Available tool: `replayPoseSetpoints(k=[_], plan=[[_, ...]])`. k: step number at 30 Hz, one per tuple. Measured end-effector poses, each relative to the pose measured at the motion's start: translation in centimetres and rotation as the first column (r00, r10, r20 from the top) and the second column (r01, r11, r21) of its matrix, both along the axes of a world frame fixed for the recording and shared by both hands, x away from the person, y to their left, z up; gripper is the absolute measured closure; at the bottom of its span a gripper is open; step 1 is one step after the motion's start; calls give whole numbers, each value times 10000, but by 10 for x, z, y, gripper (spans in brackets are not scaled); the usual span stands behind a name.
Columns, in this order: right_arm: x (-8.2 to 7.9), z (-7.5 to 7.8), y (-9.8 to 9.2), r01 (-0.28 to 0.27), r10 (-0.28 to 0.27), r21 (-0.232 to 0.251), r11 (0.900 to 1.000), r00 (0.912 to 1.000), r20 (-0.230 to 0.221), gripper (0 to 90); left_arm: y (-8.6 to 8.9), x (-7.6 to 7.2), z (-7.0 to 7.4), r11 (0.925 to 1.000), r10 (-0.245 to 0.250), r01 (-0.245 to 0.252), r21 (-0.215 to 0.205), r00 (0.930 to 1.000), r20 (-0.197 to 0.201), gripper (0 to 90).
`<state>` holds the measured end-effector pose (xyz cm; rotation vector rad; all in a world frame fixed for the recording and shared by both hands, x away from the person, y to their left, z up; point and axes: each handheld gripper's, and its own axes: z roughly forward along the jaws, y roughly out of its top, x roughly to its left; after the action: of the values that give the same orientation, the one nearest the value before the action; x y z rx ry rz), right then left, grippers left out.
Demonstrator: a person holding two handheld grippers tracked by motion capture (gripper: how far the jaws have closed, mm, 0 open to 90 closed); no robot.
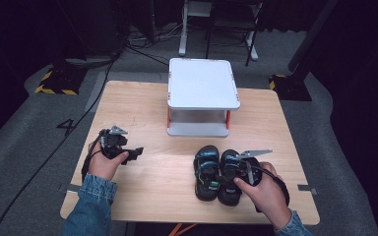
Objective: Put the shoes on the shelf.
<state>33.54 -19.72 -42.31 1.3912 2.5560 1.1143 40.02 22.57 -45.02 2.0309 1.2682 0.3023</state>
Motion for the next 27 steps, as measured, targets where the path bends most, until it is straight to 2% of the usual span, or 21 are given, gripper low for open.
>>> replayPoseSetpoints(k=[2,5,7,8,9,11,12,18,20,21,25,27], plan=[[-4,0,5,130,-127,-377,9992,9999,73,481,3,-2,0,10000,30,-30,37,10000,25,241],[-7,1,7,311,-306,-627,9975,9995,93,482,3,-3,0,9999,113,-113,-5,9999,-1,241],[-10,0,8,487,-481,-1208,9915,9988,80,471,2,-2,0,10000,63,-63,-7,10000,26,241],[-10,0,8,487,-481,-1208,9915,9988,80,471,2,-2,0,10000,63,-63,-7,10000,26,242],[-10,-2,8,517,-508,-1442,9882,9987,102,472,2,-1,0,10000,-20,20,79,10000,40,242],[-8,-6,8,498,-486,-1379,9892,9987,126,471,0,-1,-1,10000,-34,34,73,10000,-8,241],[-6,-10,10,432,-429,-1155,9924,9991,54,461,-1,0,-1,10000,-72,72,66,10000,-8,241],[-4,-21,18,358,-361,-1209,9920,9993,-2,475,-4,2,-2,9999,-129,130,99,9999,-25,241],[-4,-21,19,214,-193,-1462,9890,9997,160,566,-4,2,-2,9998,-130,131,132,9999,-59,241],[-4,-22,18,248,-163,-1802,9833,9987,488,689,-4,2,-2,9998,-141,141,160,9999,-30,241],[-4,-22,17,343,-247,-1929,9806,9984,517,760,-5,2,-2,9997,-175,176,178,9998,-27,241],[-3,-22,16,352,-271,-1784,9833,9985,479,792,-5,2,-2,9997,-150,150,167,9999,-26,241]])
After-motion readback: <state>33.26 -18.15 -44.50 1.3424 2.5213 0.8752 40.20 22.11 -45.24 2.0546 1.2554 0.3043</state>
